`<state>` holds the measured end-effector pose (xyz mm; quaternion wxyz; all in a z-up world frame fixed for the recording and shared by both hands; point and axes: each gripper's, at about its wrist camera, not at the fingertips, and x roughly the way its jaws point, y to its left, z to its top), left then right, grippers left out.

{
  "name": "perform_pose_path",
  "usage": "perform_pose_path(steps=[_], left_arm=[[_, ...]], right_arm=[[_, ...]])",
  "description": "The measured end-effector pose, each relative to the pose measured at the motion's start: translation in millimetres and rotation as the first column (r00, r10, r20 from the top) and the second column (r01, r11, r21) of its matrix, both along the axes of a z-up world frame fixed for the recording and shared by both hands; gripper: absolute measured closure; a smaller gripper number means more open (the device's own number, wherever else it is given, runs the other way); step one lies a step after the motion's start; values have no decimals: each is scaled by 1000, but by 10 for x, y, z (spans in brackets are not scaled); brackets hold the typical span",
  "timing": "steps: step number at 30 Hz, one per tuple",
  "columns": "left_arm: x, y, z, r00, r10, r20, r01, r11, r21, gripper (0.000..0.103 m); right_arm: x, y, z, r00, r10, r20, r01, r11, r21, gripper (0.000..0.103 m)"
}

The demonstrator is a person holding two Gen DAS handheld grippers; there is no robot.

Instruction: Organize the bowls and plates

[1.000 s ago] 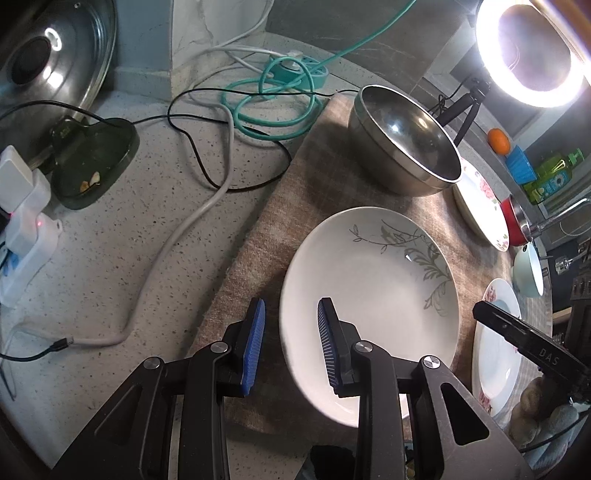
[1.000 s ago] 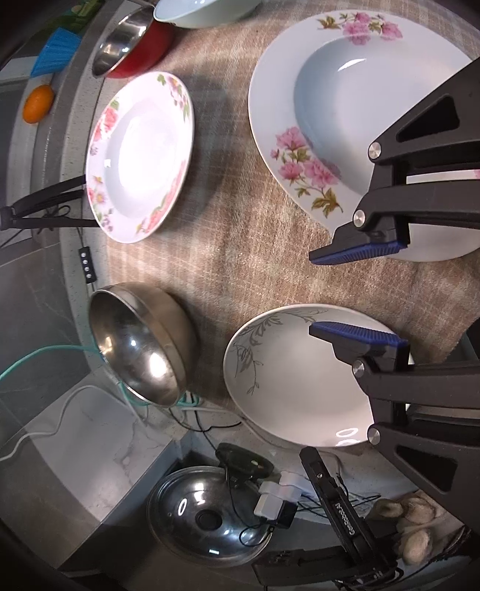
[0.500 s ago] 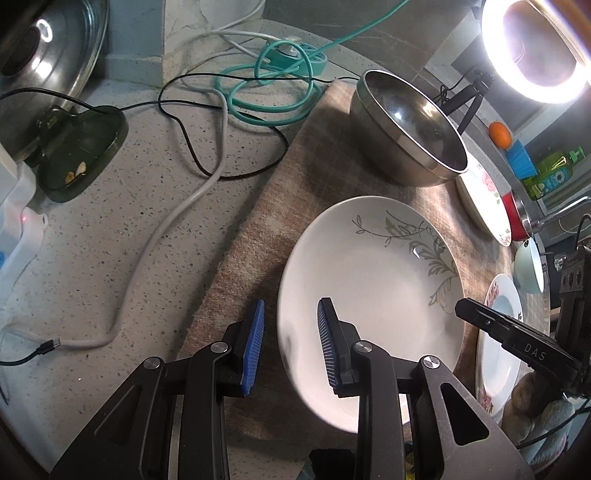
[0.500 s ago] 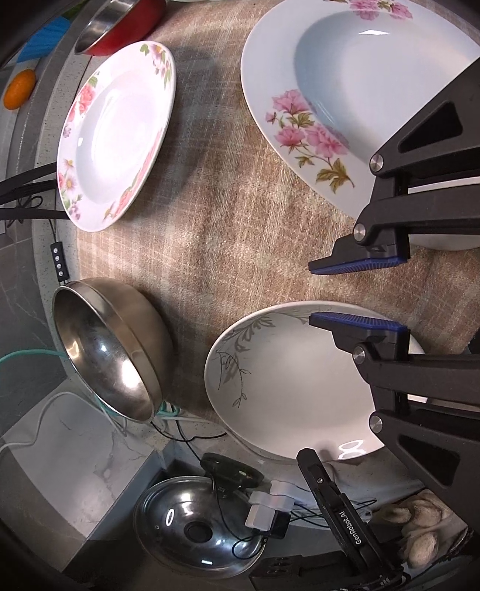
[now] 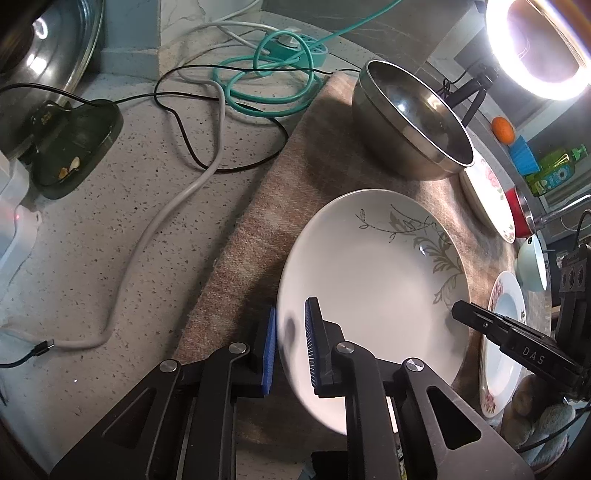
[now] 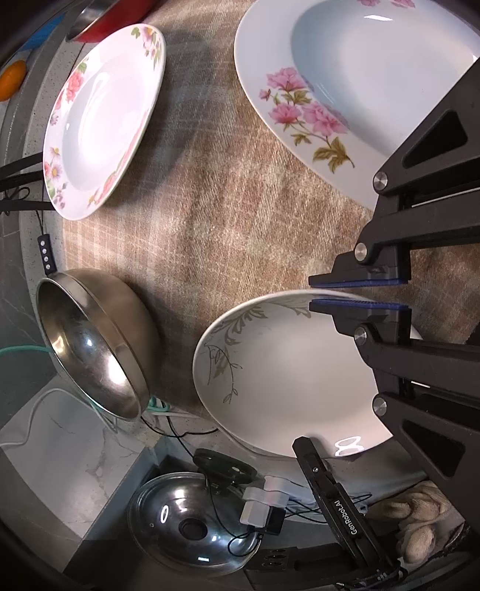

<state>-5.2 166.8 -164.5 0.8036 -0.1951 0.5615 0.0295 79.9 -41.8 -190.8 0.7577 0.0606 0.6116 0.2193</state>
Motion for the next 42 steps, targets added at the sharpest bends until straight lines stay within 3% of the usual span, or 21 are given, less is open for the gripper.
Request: perform_pose_path(steps=[11, 42], left_arm=[[-10, -6, 19, 1000, 11, 10, -11, 1000, 2, 90], [74, -465, 383, 992, -88, 88, 86, 996, 30, 90]], right_arm=[[-31, 62, 33, 999, 17, 30, -15, 999, -48, 97], [-167, -451, 412, 994, -72, 80, 72, 997, -3, 97]])
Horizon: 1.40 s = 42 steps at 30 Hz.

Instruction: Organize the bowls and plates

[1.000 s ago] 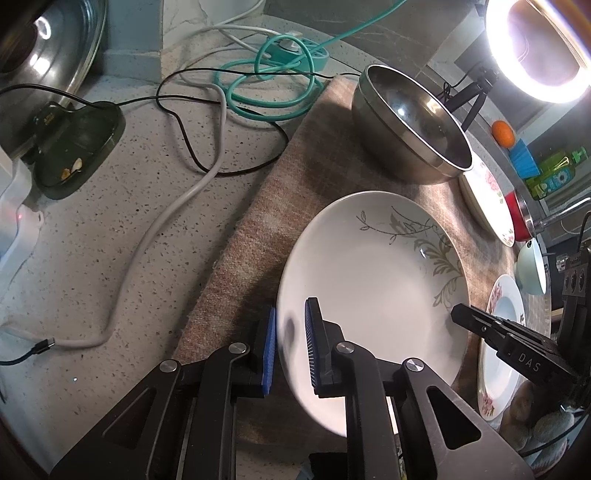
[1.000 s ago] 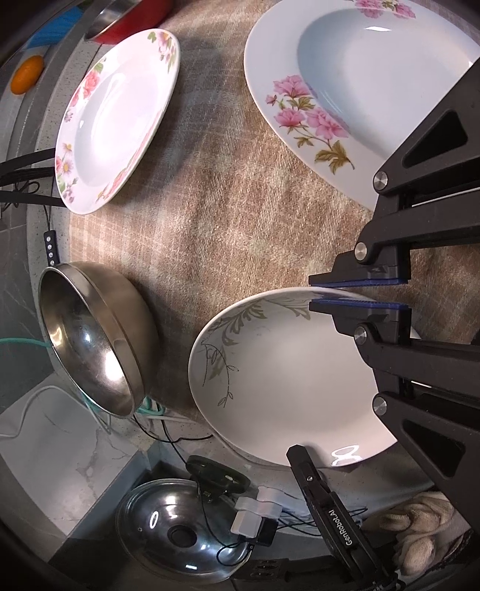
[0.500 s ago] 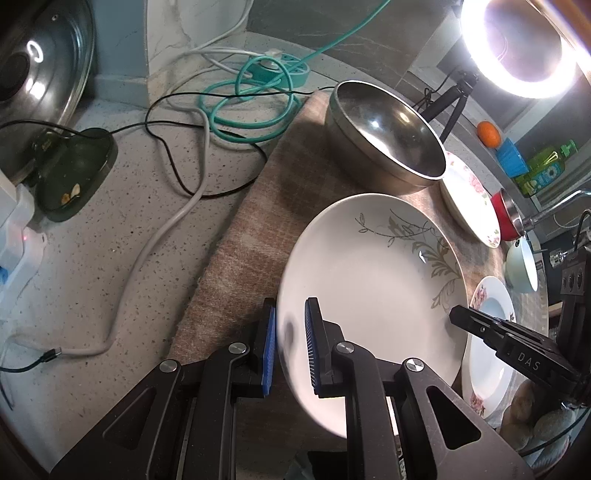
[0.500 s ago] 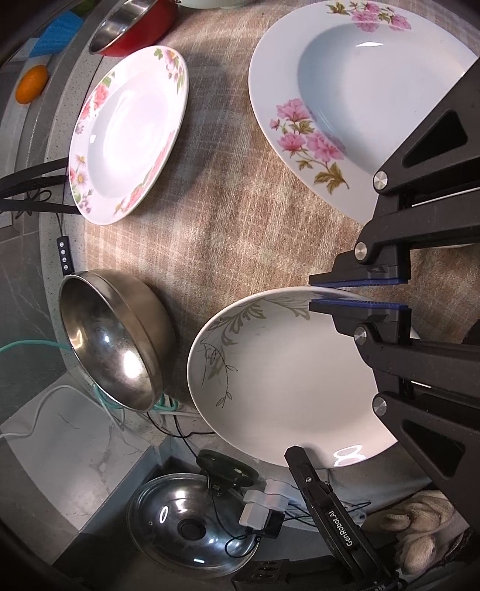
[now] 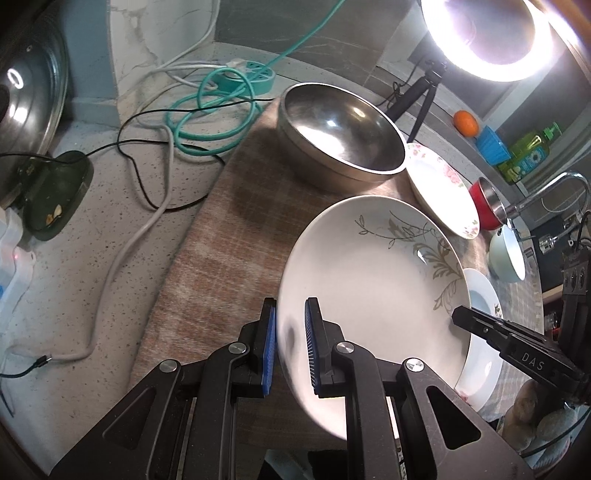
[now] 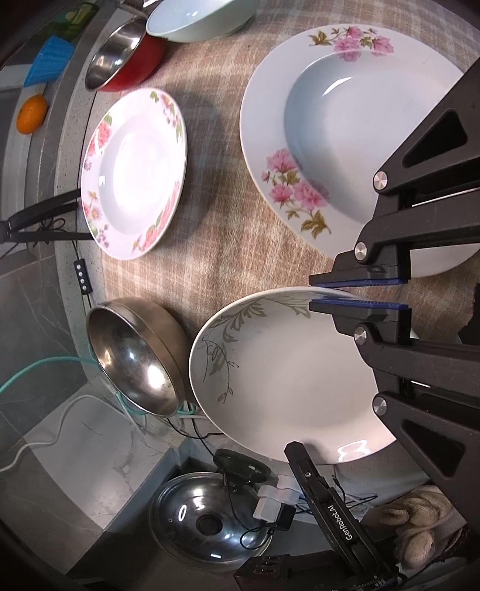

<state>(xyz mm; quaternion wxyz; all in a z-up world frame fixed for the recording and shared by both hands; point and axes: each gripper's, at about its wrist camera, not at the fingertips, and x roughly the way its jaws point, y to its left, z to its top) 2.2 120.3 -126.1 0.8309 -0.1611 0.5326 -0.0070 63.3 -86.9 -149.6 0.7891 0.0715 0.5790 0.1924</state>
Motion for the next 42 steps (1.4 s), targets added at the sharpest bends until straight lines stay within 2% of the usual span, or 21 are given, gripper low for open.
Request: perform_pose_path(steps=[16, 42], left_arm=[[112, -622, 34, 991, -133, 5, 133, 991, -3, 90], [230, -1544, -106, 945, -324, -31, 324, 946, -18, 90]], right_arm=[[-169, -691, 45, 992, -128, -3, 128, 992, 1, 97], [-472, -1653, -30, 951, -309, -26, 308, 951, -34, 97]])
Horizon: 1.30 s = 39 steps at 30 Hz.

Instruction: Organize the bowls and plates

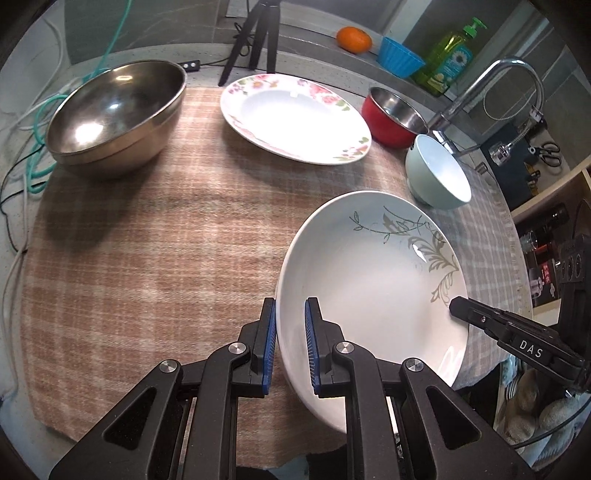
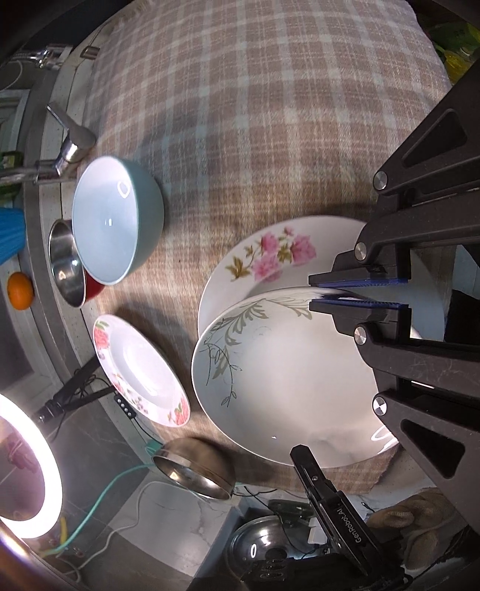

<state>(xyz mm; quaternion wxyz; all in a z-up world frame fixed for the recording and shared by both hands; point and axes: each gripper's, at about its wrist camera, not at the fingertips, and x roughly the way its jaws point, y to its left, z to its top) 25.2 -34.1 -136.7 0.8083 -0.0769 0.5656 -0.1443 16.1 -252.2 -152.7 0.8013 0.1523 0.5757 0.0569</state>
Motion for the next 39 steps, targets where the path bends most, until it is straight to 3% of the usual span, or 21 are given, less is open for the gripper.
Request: perform_pose_path(steps=[19, 39], left_arm=[[11, -209, -150, 998, -43, -36, 44, 999, 16, 90], [24, -208, -135, 998, -59, -32, 60, 998, 31, 89]], right_arm=[[-25, -144, -94, 999, -30, -25, 30, 999, -28, 98], [5, -98, -79, 1000, 16, -18, -17, 997, -74, 94]])
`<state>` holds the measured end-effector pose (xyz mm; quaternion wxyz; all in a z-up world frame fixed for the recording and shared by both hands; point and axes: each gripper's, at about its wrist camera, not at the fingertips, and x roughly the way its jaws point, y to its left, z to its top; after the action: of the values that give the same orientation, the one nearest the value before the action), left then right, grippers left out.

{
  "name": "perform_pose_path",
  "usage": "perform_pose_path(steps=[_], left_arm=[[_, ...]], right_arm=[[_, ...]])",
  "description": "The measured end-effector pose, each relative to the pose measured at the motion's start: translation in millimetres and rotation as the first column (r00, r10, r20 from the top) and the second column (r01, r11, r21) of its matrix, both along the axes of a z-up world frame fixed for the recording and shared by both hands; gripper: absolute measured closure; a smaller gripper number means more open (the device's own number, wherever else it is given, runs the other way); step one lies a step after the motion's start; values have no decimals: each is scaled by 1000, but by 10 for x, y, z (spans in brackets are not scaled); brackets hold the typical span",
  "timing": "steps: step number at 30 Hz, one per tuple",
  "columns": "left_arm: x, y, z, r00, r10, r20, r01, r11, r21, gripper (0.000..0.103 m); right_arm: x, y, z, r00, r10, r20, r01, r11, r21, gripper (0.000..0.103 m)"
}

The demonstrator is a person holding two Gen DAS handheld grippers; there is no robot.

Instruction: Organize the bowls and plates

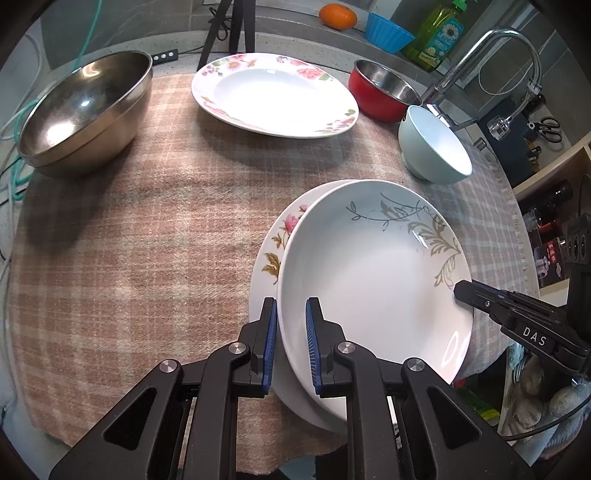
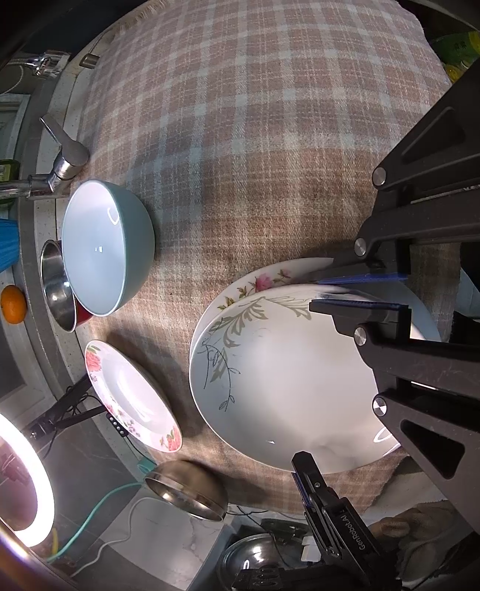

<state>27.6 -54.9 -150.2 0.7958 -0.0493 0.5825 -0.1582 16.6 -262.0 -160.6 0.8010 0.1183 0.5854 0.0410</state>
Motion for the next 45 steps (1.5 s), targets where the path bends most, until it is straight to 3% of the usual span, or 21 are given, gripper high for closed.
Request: perform_pose_path(steps=[13, 26, 30, 45], left_arm=[[79, 279, 195, 997, 51, 51, -50, 999, -21, 89], [371, 502, 423, 992, 48, 114, -47, 999, -12, 89], [507, 548, 507, 989, 45, 143, -45, 999, -2, 89], [1177, 498, 602, 989, -44, 138, 42, 999, 14, 87]], right_arm=[[33, -6, 304, 994, -24, 105, 24, 1000, 2, 82], [212, 194, 539, 976, -31, 214, 20, 998, 54, 79], [292, 262, 596, 969, -31, 246, 14, 998, 69, 67], [733, 436, 639, 975, -73, 209, 52, 993, 102, 66]])
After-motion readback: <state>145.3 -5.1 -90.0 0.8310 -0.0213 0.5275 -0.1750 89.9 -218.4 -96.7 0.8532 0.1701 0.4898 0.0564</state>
